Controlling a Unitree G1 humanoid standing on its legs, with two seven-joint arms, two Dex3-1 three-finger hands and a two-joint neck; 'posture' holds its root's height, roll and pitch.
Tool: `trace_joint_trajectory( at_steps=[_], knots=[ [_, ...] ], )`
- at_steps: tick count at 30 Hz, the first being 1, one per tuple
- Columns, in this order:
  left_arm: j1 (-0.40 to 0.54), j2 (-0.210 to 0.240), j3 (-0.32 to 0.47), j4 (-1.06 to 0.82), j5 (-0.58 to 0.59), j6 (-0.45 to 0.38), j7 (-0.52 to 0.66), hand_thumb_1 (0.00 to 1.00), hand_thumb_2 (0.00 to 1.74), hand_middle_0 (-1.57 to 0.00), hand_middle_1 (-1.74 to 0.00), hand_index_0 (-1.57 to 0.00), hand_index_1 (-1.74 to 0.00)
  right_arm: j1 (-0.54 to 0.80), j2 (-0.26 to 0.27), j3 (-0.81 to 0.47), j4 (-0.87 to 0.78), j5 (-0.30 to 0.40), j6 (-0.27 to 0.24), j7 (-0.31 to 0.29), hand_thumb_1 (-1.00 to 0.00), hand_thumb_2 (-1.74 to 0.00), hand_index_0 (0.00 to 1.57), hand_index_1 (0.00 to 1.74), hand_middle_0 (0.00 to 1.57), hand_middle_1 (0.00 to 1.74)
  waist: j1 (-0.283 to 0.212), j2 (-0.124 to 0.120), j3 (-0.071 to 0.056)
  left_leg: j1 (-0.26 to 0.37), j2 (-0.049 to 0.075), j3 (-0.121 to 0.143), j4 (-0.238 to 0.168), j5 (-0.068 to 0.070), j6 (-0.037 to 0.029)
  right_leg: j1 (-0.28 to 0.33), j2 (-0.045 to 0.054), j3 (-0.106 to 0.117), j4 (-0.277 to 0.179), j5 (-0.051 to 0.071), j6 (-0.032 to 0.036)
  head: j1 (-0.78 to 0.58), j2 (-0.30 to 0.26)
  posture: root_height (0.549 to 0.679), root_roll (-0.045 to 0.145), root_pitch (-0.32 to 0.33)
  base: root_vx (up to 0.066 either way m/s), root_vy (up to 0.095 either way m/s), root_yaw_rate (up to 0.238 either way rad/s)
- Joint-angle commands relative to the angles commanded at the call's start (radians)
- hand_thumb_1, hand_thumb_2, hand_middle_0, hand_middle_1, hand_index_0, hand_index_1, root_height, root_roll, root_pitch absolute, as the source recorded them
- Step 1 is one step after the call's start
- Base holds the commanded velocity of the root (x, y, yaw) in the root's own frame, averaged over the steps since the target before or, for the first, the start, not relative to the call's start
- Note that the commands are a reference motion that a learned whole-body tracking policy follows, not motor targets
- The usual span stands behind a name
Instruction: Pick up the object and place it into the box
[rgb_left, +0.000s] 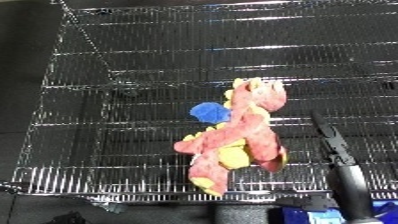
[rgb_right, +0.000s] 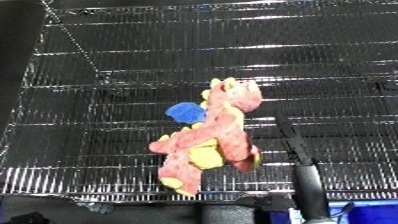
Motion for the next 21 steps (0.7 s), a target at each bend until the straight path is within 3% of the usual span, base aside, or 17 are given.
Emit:
trace_joint_trajectory(
  at_steps=[12, 15, 19, 21],
  knots=[
    [-0.004, 0.029, -0.026, 0.007, -0.013, -0.01, -0.011, 1.0, 1.74, -1.57, -1.74, -1.57, -1.74, -0.204, -0.161, 0.128, -0.006, -0.07, 0.025, 0.026, 0.0, 0.0, 0.0, 0.0, 0.0, 0.0, 0.03, 0.003, 0.0, -0.006, -0.003, -0.008, -0.001, 0.003, -0.0051, -0.005, -0.0062, -0.006, 0.002, 0.007, -0.0001, 0.02, -0.024, 0.638, 0.056, -0.003, 0.018, 0.007, 0.032],
    [-0.006, 0.04, -0.033, 0.011, -0.017, -0.017, -0.013, 1.0, 1.74, -1.57, -1.74, -1.57, -1.74, -0.285, -0.202, 0.19, 0.037, -0.081, 0.034, 0.035, 0.0, 0.0, 0.0, 0.0, 0.0, 0.0, 0.04, 0.005, 0.0, -0.01, -0.003, -0.01, 0.001, 0.003, -0.0063, -0.009, -0.007, -0.008, 0.005, 0.008, -0.0001, 0.024, -0.062, 0.638, 0.055, 0.001, 0.015, 0.012, 0.027],
    [-0.02, 0.055, -0.06, 0.029, -0.019, -0.031, -0.012, 1.0, 1.74, -1.57, -1.74, -1.57, -1.74, -0.433, -0.252, 0.319, 0.168, -0.129, 0.066, 0.046, 0.0, 0.0, 0.0, 0.0, 0.0, 0.0, 0.064, 0.009, 0.0, -0.021, -0.005, -0.015, 0.013, 0.002, -0.0084, -0.016, -0.0084, -0.012, 0.014, 0.009, -0.0014, 0.037, -0.175, 0.638, 0.053, 0.005, 0.009, 0.007, 0.039],
    [-0.024, 0.056, -0.066, 0.033, -0.018, -0.033, -0.011, 1.0, 1.74, -1.57, -1.74, -1.57, -1.74, -0.456, -0.256, 0.341, 0.191, -0.138, 0.074, 0.049, 0.0, 0.0, 0.0, 0.0, 0.0, 0.0, 0.068, 0.01, 0.0, -0.023, -0.006, -0.016, 0.016, 0.001, -0.0088, -0.017, -0.0085, -0.013, 0.015, 0.009, -0.0019, 0.038, -0.179, 0.637, 0.052, 0.005, 0.012, 0.004, 0.045]
  ],
)
